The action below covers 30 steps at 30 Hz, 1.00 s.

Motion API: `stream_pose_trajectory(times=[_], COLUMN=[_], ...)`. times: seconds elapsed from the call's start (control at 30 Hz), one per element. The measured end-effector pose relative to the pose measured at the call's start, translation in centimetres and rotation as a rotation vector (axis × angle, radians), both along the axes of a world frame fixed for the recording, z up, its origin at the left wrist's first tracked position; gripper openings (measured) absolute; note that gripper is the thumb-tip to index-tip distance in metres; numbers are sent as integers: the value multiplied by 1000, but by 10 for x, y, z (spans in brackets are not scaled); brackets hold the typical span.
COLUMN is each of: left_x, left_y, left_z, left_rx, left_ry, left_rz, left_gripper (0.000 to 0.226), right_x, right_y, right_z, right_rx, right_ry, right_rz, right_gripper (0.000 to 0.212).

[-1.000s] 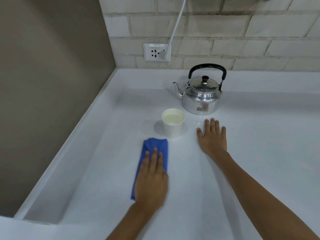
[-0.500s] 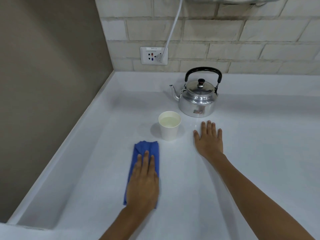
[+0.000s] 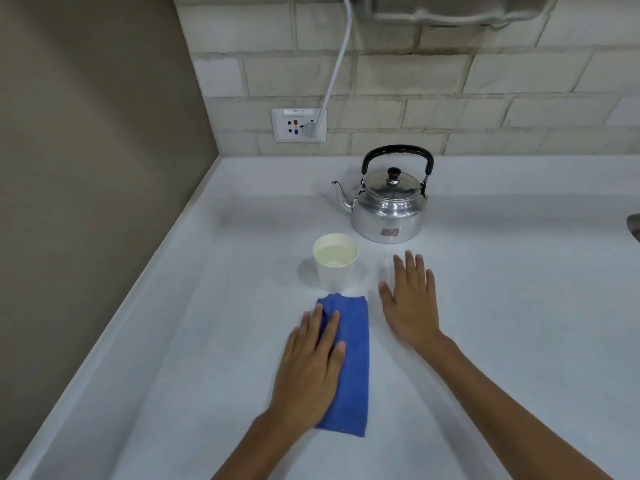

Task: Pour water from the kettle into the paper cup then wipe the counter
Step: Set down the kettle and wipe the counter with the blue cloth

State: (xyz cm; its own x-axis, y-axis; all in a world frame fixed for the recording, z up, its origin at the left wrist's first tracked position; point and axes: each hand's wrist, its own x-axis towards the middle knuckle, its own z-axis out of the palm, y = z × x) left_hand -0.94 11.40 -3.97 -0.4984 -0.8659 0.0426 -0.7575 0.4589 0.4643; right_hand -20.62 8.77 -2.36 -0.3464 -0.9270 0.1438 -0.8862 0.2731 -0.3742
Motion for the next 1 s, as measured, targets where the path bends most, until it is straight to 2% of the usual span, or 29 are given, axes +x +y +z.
stream_pose_trajectory(times=[0.07,0.13,0.17,0.23,0.3,0.33,0.4,0.5,0.6,0.63,0.7,0.8,0.87,1.0], left_x=[21,34,36,32,30,30,32,32,31,30,29,29,30,31], left_y=[-24,-46,-53,-59,-59,-59,-60,-59,-59,-59,-58,-58,-59,-58], left_z=[-3,-4,-4,-9,-15,-18,-20,-21,-24,-23,-21,-22,-24,-23], left_rx=[-17,-26,-34,-62,-97,-105,-102,-129,-134,-128,-129,-134,-147,-150], left_ry=[3,-90,-145,-242,-280,-261,-246,-255,-244,-244,-242,-250,-265,-243], left_rz=[92,163,174,172,170,187,193,195,204,210,212,207,196,183], left_gripper=[48,51,53,63,81,76,63,79,55,53,54,54,55,76], right_x=[37,76,94,121,130,128,114,74,13,-4,-22,4,28,25], right_y=[28,46,51,56,56,57,64,76,71,64,42,23,31,57], right_z=[4,1,-3,-6,0,1,-5,-14,-14,-13,-11,-11,-18,-24], right_rx=[-38,52,97,122,135,123,117,111,102,93,96,76,3,-84], right_ry=[-92,-141,-117,69,189,219,237,244,246,241,197,111,101,41], right_rz=[100,198,214,187,116,113,158,199,141,112,66,81,150,342], right_gripper=[55,59,62,68,59,51,51,56,56,53,49,52,53,51])
